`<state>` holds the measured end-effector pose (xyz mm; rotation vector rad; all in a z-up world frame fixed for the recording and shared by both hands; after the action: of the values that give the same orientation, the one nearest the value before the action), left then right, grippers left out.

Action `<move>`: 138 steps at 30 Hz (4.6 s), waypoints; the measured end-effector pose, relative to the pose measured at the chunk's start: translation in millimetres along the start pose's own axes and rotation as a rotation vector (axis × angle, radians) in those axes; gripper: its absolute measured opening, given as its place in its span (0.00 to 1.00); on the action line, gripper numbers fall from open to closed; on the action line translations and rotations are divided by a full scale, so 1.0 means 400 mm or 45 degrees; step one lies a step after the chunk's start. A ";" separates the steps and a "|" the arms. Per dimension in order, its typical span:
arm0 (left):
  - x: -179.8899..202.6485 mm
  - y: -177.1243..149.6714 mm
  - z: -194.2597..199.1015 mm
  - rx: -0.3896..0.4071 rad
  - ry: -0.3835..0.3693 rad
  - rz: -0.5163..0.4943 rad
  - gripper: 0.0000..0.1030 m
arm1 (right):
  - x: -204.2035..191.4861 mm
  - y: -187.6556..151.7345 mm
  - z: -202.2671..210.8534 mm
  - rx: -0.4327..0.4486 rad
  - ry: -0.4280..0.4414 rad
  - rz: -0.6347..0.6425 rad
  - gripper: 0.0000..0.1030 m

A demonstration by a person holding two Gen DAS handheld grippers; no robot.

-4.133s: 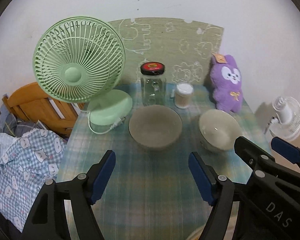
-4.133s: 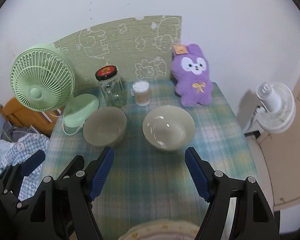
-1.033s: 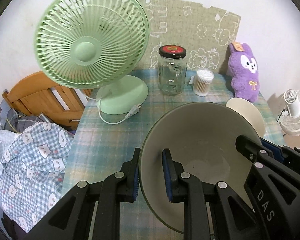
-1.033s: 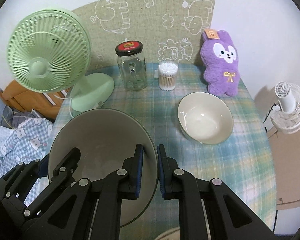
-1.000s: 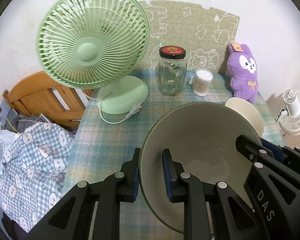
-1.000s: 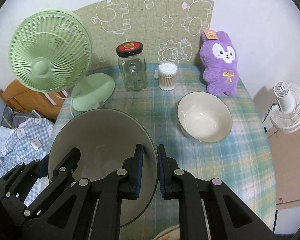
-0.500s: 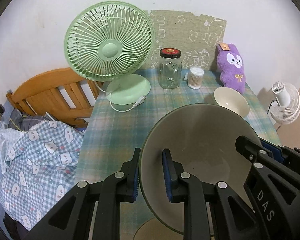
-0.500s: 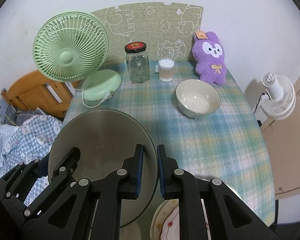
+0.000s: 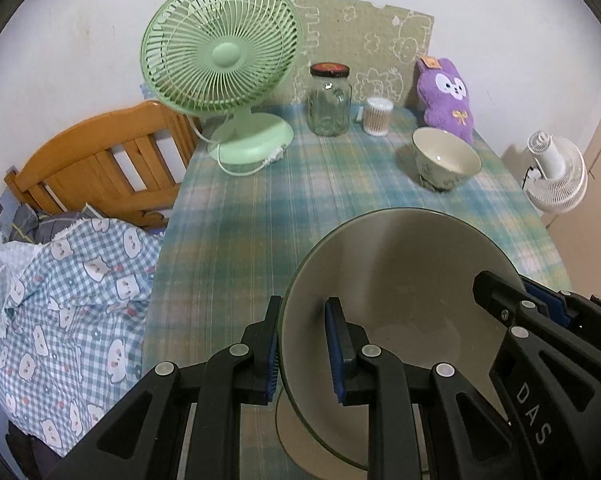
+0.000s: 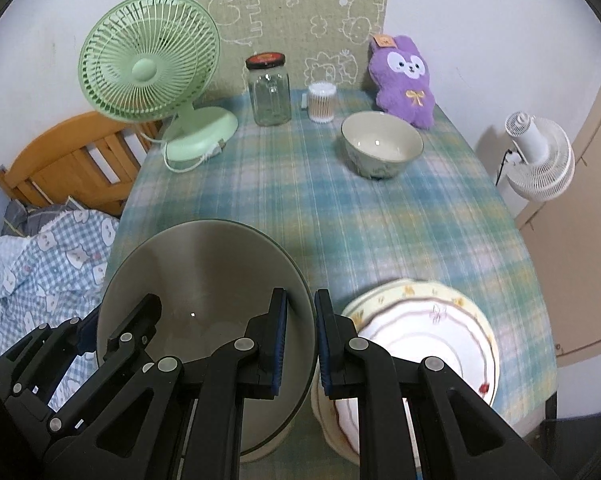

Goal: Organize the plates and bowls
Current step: 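Lift the bowl with both tools and carry it toward the plate stack, then lower the bowl beside the plate stack and open both tools, then move both tools to the bowl by the purple plush and close on its rim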

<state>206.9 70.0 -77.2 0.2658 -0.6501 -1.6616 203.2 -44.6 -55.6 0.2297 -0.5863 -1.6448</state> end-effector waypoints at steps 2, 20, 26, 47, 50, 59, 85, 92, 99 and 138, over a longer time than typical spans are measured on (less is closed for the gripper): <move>-0.001 -0.017 -0.001 -0.010 -0.003 -0.005 0.18 | -0.003 -0.019 -0.001 -0.011 -0.005 -0.004 0.17; -0.026 -0.133 -0.047 -0.114 -0.010 0.023 0.18 | -0.036 -0.130 -0.048 -0.099 -0.050 0.038 0.17; -0.035 -0.154 -0.065 -0.145 -0.012 0.041 0.18 | -0.048 -0.147 -0.068 -0.131 -0.056 0.051 0.17; -0.053 -0.169 -0.103 -0.191 0.032 0.042 0.18 | -0.066 -0.162 -0.116 -0.187 -0.020 0.037 0.17; -0.054 -0.171 -0.112 -0.198 0.029 0.043 0.18 | -0.067 -0.162 -0.121 -0.191 -0.025 0.039 0.17; -0.051 -0.169 -0.113 -0.207 -0.015 0.053 0.32 | -0.063 -0.157 -0.124 -0.197 -0.017 0.038 0.17; -0.029 0.003 0.103 0.028 -0.063 -0.085 0.86 | 0.005 -0.017 0.121 0.094 -0.065 -0.083 0.74; 0.014 0.064 0.114 0.079 -0.070 -0.122 0.87 | 0.053 0.047 0.143 0.161 -0.096 -0.073 0.74; 0.079 0.132 0.093 0.089 -0.072 -0.107 0.86 | 0.114 0.123 0.131 0.205 -0.065 -0.040 0.74; 0.310 0.464 -0.459 0.055 0.096 0.016 0.80 | 0.333 0.530 -0.434 0.174 0.101 0.060 0.87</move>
<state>430.9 -111.0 -101.5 0.3535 -0.6303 -1.6187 446.1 -227.9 -72.8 0.3767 -0.6398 -1.5445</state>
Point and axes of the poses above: each gripper's, at about its wrist camera, not at the fingertips, and z roughly against the way its jaws point, x to its right, y to its top, the point moved 2 cm from there along -z, roughly the way its jaws point, and after that the axes turned 14 degrees about -y, right-handed, at the moved point
